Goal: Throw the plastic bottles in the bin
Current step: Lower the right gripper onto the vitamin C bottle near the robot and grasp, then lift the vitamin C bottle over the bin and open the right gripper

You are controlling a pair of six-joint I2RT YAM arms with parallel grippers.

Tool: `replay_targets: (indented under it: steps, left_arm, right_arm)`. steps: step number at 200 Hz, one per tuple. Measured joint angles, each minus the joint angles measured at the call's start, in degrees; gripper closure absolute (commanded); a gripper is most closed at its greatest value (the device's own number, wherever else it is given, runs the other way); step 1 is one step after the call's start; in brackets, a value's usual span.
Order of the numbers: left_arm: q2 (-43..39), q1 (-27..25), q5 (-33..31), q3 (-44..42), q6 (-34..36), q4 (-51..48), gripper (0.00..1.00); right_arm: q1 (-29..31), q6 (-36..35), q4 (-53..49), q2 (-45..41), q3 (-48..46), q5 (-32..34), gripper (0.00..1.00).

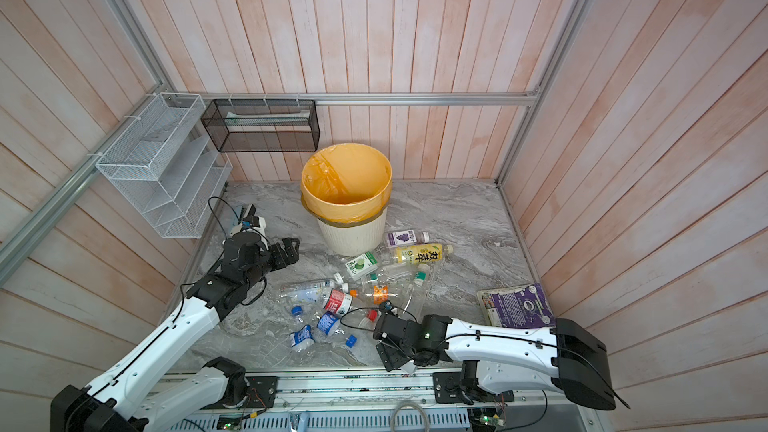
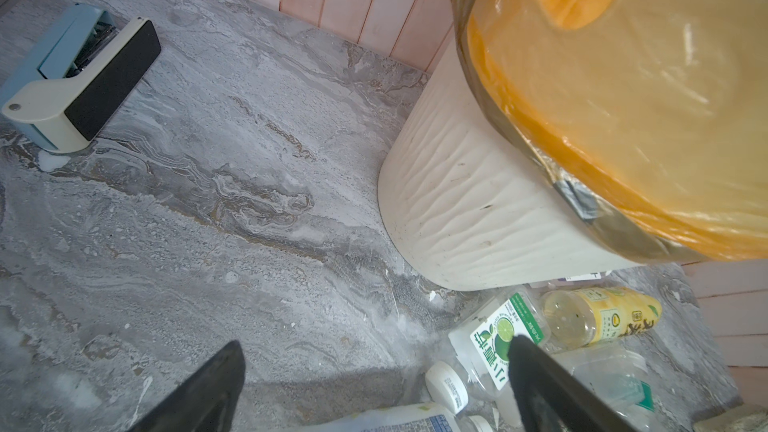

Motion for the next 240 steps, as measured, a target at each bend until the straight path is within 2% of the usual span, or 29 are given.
replay_targets:
  steps: [50,83,117,190,214,240]
  left_arm:
    - [0.0,0.0,0.0,0.0,0.0,-0.4,0.0]
    - [-0.1,0.0,0.0,0.0,0.0,-0.9,0.0]
    - [-0.1,0.0,-0.1,0.0,0.0,-0.9,0.0]
    - [-0.1,0.0,-0.2,0.0,-0.4,-1.0,0.0]
    - [-0.1,0.0,-0.4,0.0,-0.4,-1.0,0.0]
    - [-0.2,0.0,-1.4,0.0,-0.6,-1.0,0.0]
  right_arm:
    - [1.2,-1.3,0.5,2.2,0.6,0.4,0.26]
    - [1.3,-2.6,0.5,-2.3,0.6,1.4,0.36]
    - [1.3,-3.7,1.4,-8.4,0.6,1.7,0.37]
    - [1.3,-4.0,1.3,-14.5,0.6,3.9,0.41]
    - [1.4,-3.3,2.1,-20.5,0.8,7.1,0.41]
    - [1.4,-3.5,5.9,-27.5,2.1,14.0,0.42]
